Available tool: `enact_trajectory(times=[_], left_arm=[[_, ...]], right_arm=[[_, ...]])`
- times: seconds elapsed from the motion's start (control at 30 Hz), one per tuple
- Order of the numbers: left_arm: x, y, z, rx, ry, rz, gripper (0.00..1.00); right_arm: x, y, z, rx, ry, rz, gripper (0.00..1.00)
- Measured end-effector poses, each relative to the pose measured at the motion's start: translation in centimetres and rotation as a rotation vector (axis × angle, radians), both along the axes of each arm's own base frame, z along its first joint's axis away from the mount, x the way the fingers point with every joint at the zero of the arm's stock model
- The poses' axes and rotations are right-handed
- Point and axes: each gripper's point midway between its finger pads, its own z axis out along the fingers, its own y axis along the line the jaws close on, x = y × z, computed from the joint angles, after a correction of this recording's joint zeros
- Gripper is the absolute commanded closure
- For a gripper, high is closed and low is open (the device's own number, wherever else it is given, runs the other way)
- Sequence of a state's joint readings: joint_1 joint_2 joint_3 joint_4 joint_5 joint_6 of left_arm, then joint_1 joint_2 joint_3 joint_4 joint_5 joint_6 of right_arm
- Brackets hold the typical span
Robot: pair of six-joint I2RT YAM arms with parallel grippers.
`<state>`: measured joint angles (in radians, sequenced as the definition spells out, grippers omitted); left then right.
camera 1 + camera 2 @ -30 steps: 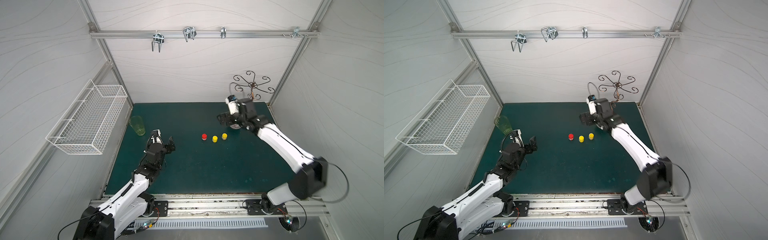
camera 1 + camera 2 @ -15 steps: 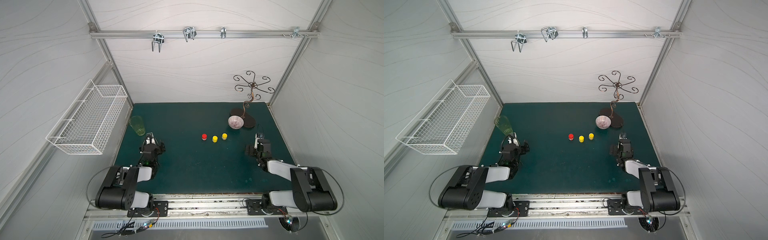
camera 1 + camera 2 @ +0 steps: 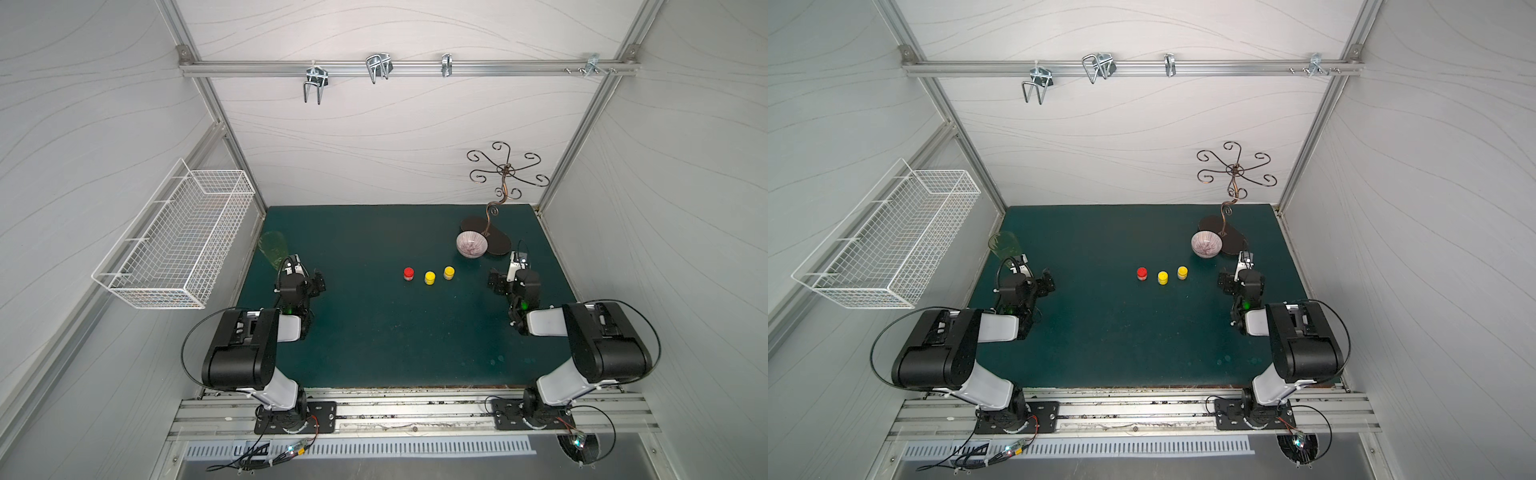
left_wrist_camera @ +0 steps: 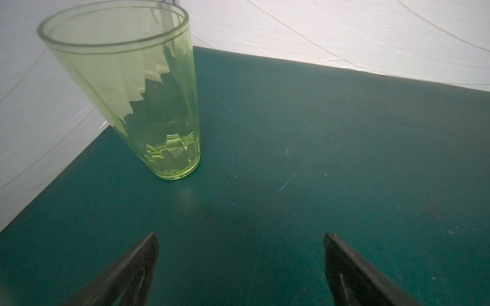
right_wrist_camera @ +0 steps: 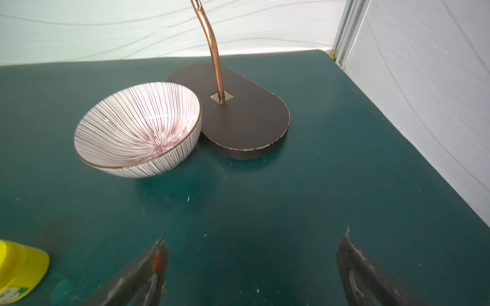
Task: Close the paint jar lid
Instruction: Reset both arms
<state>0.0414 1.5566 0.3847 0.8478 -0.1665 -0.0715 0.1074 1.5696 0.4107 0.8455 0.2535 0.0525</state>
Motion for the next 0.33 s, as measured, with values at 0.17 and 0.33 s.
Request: enact_trajectory(times=[0.17, 0.33], left_arm=[[-0.15, -0.19, -0.42, -0.012, 0.017, -0.007, 0.00], [-0.17, -0.25, -0.49, -0.015, 0.019, -0.010, 0.01]], right_arm=[[-0.03, 0.08, -0.03, -0.003, 0.001, -0.001, 0.01], [-0.03, 0.08, -0.03, -0.004, 0.001, -0.002, 0.01]])
